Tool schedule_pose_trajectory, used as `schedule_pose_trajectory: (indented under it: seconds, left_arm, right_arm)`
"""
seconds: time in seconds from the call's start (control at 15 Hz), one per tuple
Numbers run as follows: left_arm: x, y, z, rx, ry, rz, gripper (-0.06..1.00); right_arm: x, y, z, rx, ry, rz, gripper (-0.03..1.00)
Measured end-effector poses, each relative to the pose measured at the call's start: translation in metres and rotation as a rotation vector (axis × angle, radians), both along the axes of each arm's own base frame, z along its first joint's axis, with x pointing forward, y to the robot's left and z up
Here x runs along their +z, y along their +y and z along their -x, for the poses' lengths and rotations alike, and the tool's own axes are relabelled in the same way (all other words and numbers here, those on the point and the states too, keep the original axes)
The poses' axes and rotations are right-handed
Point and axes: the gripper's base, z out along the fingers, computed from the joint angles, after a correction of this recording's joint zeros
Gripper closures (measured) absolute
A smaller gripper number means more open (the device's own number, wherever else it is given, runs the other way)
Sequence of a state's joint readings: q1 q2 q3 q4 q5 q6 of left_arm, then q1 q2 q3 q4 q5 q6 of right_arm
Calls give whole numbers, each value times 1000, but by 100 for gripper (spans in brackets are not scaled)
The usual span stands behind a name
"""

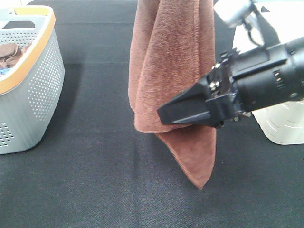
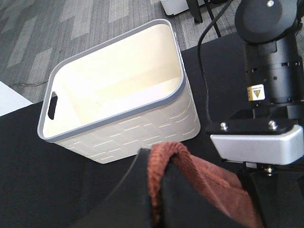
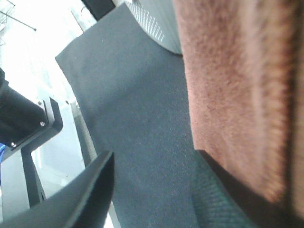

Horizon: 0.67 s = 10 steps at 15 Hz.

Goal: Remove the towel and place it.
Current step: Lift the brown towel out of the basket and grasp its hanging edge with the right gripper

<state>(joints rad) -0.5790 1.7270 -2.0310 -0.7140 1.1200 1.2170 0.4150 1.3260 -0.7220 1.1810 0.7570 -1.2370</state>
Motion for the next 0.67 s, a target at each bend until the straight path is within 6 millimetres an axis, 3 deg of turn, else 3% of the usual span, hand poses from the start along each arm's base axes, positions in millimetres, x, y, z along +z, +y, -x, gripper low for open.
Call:
schedule_pose_trajectory:
  seconds: [0.07, 0.13, 0.4, 0.67]
  left_arm:
    - [0, 0, 0, 0, 0, 0, 94]
    - [0, 0, 0, 1, 0, 1, 94]
    - [-3, 3, -4, 56, 4, -44, 94]
    - [-15, 21, -22, 329, 26, -199, 94]
  right_arm:
    - [0, 0, 0, 0, 0, 0, 51]
    - [-1, 0, -2, -13, 0, -2, 57]
    - [0, 0, -4, -43, -2, -10, 97]
    - [18, -10, -4, -120, -13, 117, 97]
